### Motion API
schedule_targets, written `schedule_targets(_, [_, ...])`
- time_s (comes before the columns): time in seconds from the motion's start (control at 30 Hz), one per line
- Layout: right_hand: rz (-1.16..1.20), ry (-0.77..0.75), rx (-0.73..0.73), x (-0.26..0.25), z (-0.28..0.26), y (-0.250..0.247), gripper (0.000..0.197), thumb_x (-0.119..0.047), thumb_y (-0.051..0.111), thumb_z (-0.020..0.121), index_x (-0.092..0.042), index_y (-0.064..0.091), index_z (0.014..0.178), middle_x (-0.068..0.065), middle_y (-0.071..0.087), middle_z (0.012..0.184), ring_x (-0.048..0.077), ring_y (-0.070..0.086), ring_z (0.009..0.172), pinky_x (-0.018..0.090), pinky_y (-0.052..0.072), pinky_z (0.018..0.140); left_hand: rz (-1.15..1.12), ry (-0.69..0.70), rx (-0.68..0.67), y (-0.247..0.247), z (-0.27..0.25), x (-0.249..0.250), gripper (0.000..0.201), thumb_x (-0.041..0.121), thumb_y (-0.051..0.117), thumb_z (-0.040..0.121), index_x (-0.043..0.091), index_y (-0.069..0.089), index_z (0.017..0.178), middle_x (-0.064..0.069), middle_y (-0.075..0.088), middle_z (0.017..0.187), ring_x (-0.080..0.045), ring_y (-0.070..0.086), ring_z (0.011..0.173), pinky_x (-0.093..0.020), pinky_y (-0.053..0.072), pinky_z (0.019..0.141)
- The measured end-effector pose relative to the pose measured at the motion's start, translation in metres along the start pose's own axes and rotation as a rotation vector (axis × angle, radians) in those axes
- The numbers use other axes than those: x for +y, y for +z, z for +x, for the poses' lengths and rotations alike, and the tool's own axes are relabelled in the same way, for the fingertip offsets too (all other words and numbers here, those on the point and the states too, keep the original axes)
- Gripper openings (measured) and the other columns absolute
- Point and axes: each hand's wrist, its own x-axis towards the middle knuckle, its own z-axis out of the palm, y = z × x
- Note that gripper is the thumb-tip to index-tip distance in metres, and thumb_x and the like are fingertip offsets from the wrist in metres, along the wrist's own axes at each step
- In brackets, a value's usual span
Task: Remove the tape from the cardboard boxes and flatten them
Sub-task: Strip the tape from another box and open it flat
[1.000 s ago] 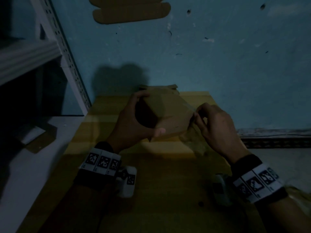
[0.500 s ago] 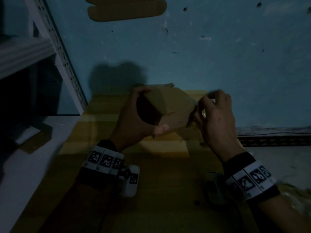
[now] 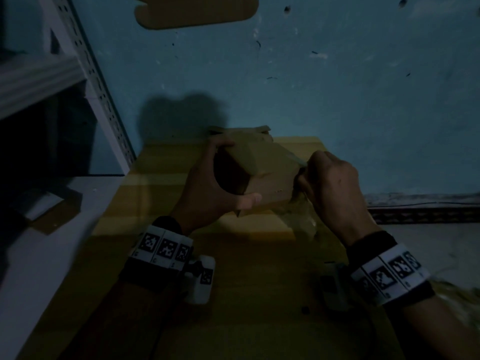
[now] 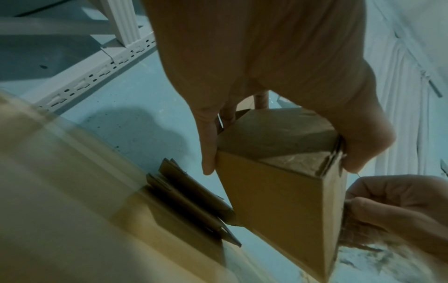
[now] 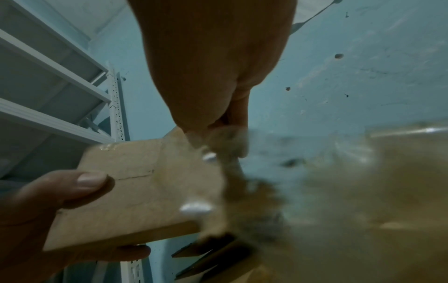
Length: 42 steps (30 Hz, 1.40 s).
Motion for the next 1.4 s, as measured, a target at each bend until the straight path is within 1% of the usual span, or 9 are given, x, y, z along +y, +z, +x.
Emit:
schedule_targets(0.23, [0.101, 0.197, 0.036, 0.010, -0.003, 0.008, 0.020, -0.007, 0.071, 0.084, -0.004, 0.055, 0.072, 0.007, 0.054, 0.065, 0.015, 0.047, 0.055, 0.020, 0.030, 0.049, 0.008, -0.027, -0.009, -0.002, 0.000, -0.001, 0.098, 0.030, 0.097, 0.052, 0.035, 0.040, 0.132, 0.032, 0.046, 0.123, 0.022, 0.044, 0.111, 0.000, 0.042, 0.079])
schedule_targets(0.3, [0.151, 0.233, 0.043, 0.008, -0.002, 0.009, 0.017, -0.008, 0.071, 0.083, -0.003, 0.059, 0.072, 0.009, 0.058, 0.065, 0.022, 0.052, 0.056, 0.031, 0.036, 0.050, 0.009, -0.026, -0.002, -0.004, 0.000, -0.001, 0.098, 0.028, 0.097, 0.052, 0.035, 0.041, 0.132, 0.031, 0.046, 0.125, 0.019, 0.044, 0.114, -0.010, 0.046, 0.085])
schedule_targets(0.4, [0.310, 0.303, 0.037, 0.007, 0.001, 0.006, 0.018, -0.008, 0.072, 0.084, -0.009, 0.063, 0.069, 0.004, 0.063, 0.064, 0.019, 0.059, 0.059, 0.033, 0.045, 0.052, -0.014, -0.029, -0.004, -0.011, -0.002, -0.002, 0.099, 0.025, 0.097, 0.055, 0.033, 0.040, 0.136, 0.029, 0.044, 0.132, 0.015, 0.043, 0.121, -0.033, 0.051, 0.096])
schedule_targets(0.47, [0.472, 0.364, 0.009, 0.008, 0.004, 0.004, 0.016, -0.006, 0.069, 0.089, -0.007, 0.068, 0.073, 0.007, 0.071, 0.073, 0.023, 0.068, 0.071, 0.044, 0.058, 0.067, -0.006, -0.009, -0.015, -0.017, -0.003, -0.003, 0.102, 0.028, 0.096, 0.055, 0.032, 0.039, 0.139, 0.031, 0.042, 0.135, 0.012, 0.041, 0.126, -0.037, 0.049, 0.101])
schedule_targets(0.57, [0.716, 0.452, -0.011, 0.010, 0.005, 0.001, 0.019, -0.006, 0.059, 0.098, -0.004, 0.069, 0.082, 0.012, 0.074, 0.085, 0.030, 0.072, 0.084, 0.053, 0.060, 0.086, 0.013, 0.036, -0.026, -0.023, -0.003, -0.004, 0.102, 0.033, 0.093, 0.054, 0.030, 0.039, 0.140, 0.024, 0.040, 0.141, 0.005, 0.039, 0.131, -0.039, 0.047, 0.105])
schedule_targets(0.73, [0.515, 0.394, -0.023, 0.006, 0.003, 0.001, 0.028, -0.037, 0.082, 0.085, -0.013, 0.069, 0.081, 0.000, 0.074, 0.079, 0.016, 0.072, 0.076, 0.040, 0.060, 0.072, 0.078, 0.041, -0.041, -0.021, -0.003, -0.004, 0.104, 0.035, 0.095, 0.050, 0.033, 0.041, 0.139, 0.014, 0.041, 0.143, -0.005, 0.040, 0.133, -0.048, 0.046, 0.106])
schedule_targets(0.87, [0.459, 0.408, -0.047, 0.010, 0.003, 0.002, 0.026, -0.030, 0.087, 0.078, -0.013, 0.068, 0.080, -0.002, 0.074, 0.079, 0.008, 0.071, 0.073, 0.037, 0.060, 0.069, 0.097, 0.047, -0.052, -0.017, -0.004, -0.003, 0.104, 0.030, 0.097, 0.050, 0.034, 0.042, 0.137, 0.009, 0.041, 0.143, -0.009, 0.042, 0.132, -0.048, 0.046, 0.105])
schedule_targets(1.07, [0.446, 0.399, -0.033, 0.016, 0.003, 0.002, 0.021, -0.021, 0.087, 0.079, -0.014, 0.067, 0.077, 0.001, 0.072, 0.076, 0.017, 0.070, 0.074, 0.040, 0.059, 0.070, 0.118, 0.060, -0.059, -0.016, -0.003, 0.000, 0.105, 0.030, 0.096, 0.049, 0.034, 0.041, 0.138, 0.011, 0.041, 0.143, -0.010, 0.042, 0.132, -0.048, 0.047, 0.103])
schedule_targets(1.4, [0.229, 0.261, -0.037, 0.018, 0.001, 0.006, 0.007, -0.021, 0.081, 0.086, -0.018, 0.076, 0.081, -0.003, 0.072, 0.083, 0.015, 0.068, 0.078, 0.039, 0.056, 0.072, 0.153, 0.096, -0.066, -0.011, -0.004, 0.003, 0.106, 0.029, 0.098, 0.049, 0.030, 0.042, 0.139, 0.011, 0.040, 0.142, -0.010, 0.043, 0.131, -0.049, 0.048, 0.102])
